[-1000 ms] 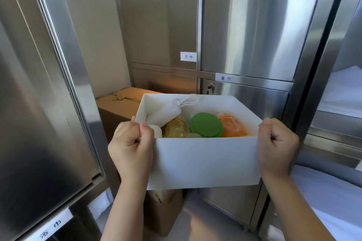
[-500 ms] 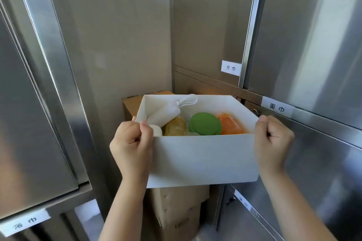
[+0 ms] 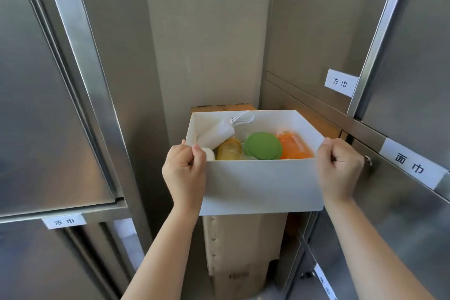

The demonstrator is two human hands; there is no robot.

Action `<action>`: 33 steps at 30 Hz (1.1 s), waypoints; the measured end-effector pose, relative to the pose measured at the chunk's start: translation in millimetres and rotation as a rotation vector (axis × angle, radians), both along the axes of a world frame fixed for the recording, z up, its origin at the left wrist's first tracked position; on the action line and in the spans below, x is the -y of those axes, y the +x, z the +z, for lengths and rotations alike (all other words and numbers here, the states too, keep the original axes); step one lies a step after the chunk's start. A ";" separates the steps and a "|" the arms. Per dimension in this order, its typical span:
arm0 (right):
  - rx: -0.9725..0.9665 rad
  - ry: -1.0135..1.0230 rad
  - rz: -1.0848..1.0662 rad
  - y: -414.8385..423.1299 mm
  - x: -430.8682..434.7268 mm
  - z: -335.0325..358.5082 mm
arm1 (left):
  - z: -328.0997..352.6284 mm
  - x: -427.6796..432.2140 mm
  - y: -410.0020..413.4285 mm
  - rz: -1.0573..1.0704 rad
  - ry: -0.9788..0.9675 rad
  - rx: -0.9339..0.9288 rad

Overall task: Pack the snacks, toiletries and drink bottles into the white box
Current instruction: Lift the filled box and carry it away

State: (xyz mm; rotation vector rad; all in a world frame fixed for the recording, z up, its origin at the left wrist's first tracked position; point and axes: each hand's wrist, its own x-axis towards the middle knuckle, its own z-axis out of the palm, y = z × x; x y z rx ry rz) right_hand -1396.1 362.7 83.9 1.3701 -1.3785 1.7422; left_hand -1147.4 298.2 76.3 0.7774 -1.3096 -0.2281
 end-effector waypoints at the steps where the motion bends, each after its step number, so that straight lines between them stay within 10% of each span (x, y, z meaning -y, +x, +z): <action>1: 0.012 0.013 -0.004 -5.9 6.1 -0.9 | -0.3 3.6 -4.7 0.003 0.013 0.019; 10: -0.032 0.165 -0.160 -26.5 45.0 -7.4 | 6.5 37.0 -27.3 0.203 -0.021 0.487; 15: -0.401 0.295 -0.229 -7.5 45.2 -44.3 | -22.0 36.0 -42.3 0.422 -0.216 0.922; 33: -0.443 0.375 -0.325 -22.1 100.3 -52.5 | -33.6 77.0 -58.9 0.460 -0.099 0.885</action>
